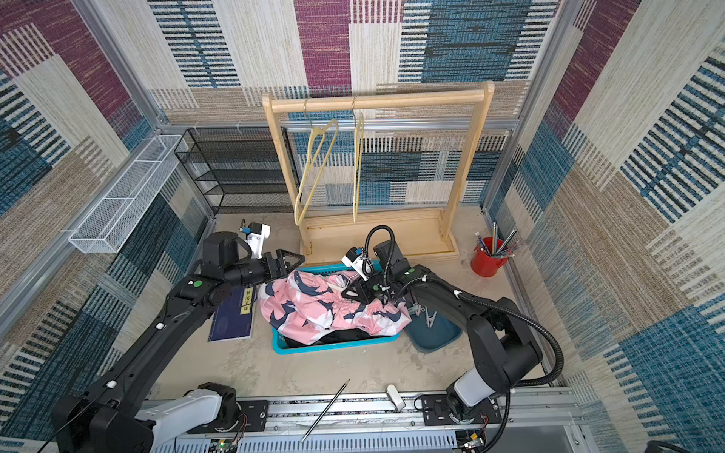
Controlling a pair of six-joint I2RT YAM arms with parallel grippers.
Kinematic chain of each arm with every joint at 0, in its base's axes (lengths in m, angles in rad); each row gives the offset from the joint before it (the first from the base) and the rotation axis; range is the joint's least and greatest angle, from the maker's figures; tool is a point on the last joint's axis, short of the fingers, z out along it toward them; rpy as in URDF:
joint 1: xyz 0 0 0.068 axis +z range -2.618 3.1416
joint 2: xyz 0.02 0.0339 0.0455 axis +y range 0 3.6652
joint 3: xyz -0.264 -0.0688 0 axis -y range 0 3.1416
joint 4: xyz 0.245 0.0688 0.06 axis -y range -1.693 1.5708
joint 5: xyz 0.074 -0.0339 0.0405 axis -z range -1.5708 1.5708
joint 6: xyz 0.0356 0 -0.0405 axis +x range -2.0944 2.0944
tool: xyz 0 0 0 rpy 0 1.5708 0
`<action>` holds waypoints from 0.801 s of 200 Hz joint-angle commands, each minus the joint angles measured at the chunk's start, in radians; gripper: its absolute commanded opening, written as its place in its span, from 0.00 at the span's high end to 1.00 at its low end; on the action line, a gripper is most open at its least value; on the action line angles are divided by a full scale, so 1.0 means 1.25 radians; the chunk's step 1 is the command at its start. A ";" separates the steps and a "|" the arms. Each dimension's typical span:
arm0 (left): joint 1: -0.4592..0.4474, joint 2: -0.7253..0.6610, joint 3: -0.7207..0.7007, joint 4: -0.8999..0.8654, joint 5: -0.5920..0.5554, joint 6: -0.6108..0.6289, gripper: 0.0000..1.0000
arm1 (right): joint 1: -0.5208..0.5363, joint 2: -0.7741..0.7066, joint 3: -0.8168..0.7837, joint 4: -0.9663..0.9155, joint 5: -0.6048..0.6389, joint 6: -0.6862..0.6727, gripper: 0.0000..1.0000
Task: Remove the clothespins securing shorts to the hanger
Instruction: Pick up the hanger from the basket.
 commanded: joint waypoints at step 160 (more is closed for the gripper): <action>-0.143 0.068 0.083 -0.192 -0.189 0.009 0.24 | 0.080 0.006 0.185 -0.118 0.012 -0.054 0.91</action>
